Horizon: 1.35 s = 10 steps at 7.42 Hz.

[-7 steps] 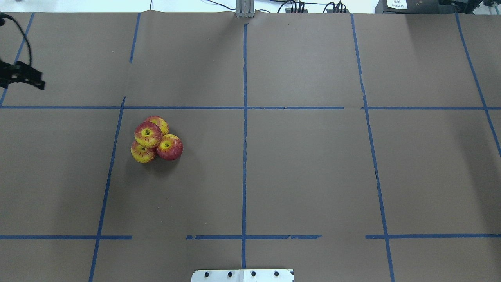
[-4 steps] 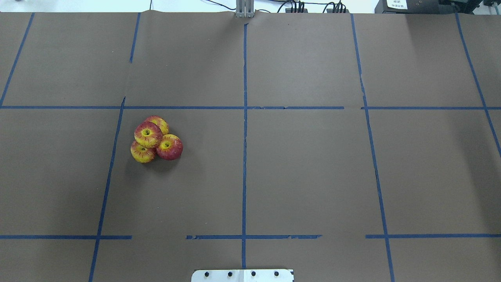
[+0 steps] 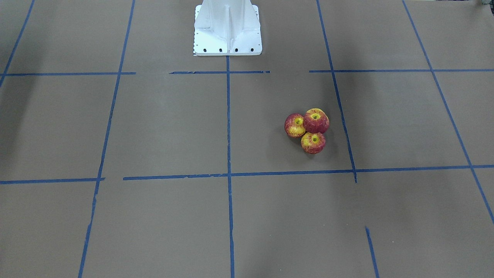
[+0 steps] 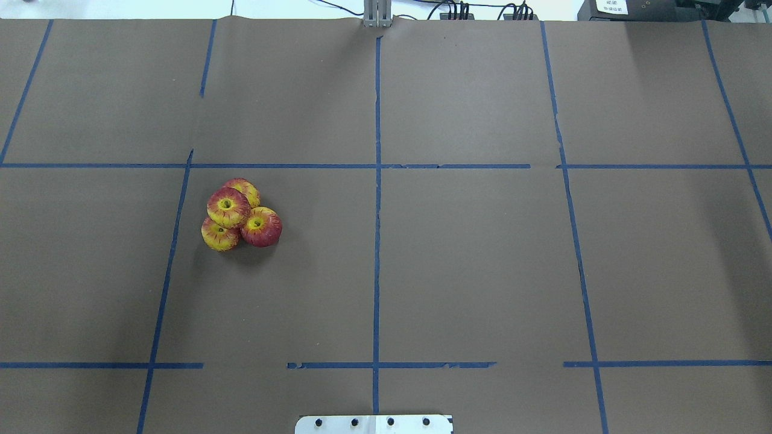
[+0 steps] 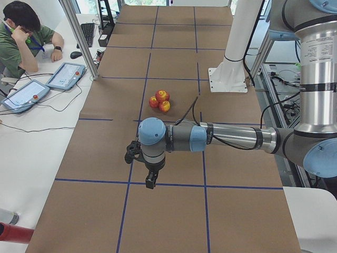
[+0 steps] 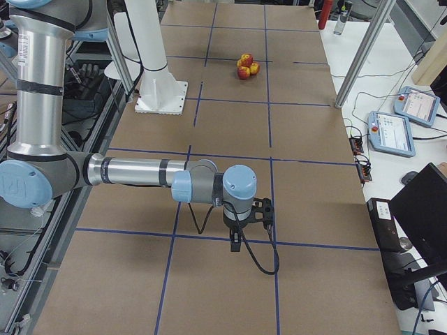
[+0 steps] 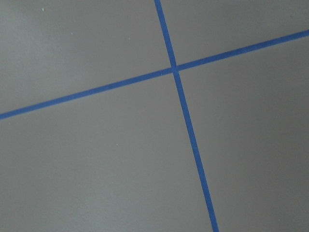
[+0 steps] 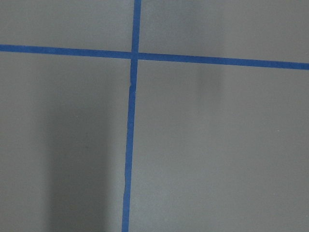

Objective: Stack apples

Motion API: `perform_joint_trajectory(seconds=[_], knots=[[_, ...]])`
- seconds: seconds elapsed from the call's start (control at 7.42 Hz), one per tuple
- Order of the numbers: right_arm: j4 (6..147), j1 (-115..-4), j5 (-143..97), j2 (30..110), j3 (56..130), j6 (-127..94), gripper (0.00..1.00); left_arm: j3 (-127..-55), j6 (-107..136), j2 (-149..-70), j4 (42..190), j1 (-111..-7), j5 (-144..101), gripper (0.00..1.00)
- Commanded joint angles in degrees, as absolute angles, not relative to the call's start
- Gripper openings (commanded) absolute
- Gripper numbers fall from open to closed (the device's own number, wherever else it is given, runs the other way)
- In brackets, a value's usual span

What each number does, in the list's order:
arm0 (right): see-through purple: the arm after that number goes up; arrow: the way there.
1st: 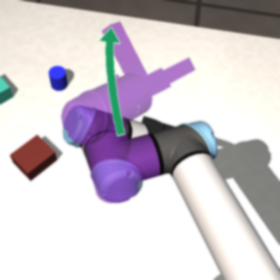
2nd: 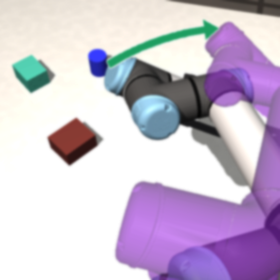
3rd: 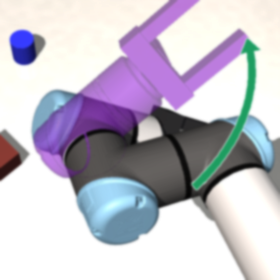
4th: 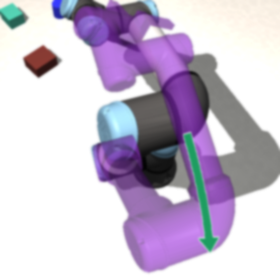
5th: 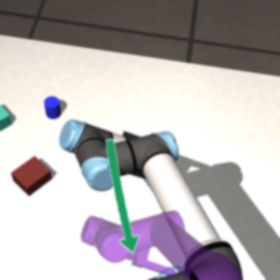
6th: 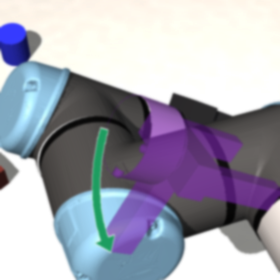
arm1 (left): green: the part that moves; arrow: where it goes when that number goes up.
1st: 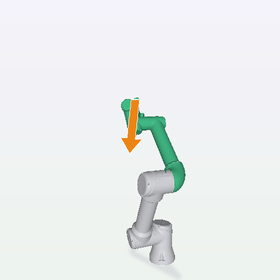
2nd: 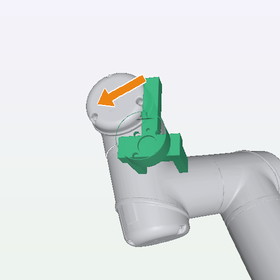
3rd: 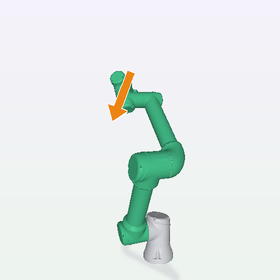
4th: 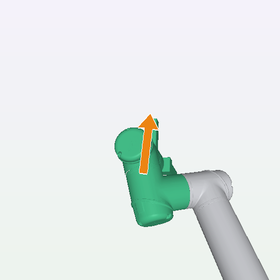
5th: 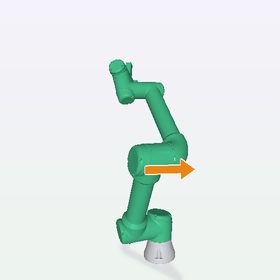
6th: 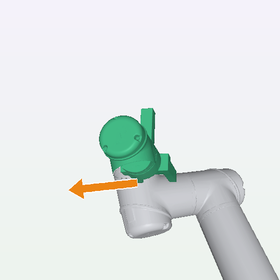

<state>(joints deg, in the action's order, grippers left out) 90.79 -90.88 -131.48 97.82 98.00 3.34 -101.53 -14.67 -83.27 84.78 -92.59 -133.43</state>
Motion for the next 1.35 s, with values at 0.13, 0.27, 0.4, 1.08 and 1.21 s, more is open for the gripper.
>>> perform_joint_trajectory(seconds=[0.13, 0.27, 0.4, 1.08, 1.21], knots=[[90.8, -90.9, -131.5, 97.8, 98.0, 3.3, 1.0, -101.6, -13.2, -83.3, 86.0, -92.7, -133.6, 1.0], [90.8, -90.9, -131.5, 97.8, 98.0, 3.3, 1.0, -101.4, -13.5, -83.2, 86.5, -92.7, -133.6, 1.0], [90.8, -90.9, -131.5, 97.8, 98.0, 3.3, 1.0, -101.4, -13.5, -83.5, 86.5, -92.7, -133.5, 1.0], [90.8, -90.9, -131.5, 97.8, 98.0, 3.3, 1.0, -101.3, -13.5, -84.0, 87.3, -92.6, -133.9, 1.0], [90.8, -90.9, -131.5, 97.8, 98.0, 3.3, 1.0, -101.3, -13.5, -84.0, 87.3, -92.6, -133.9, 1.0]])
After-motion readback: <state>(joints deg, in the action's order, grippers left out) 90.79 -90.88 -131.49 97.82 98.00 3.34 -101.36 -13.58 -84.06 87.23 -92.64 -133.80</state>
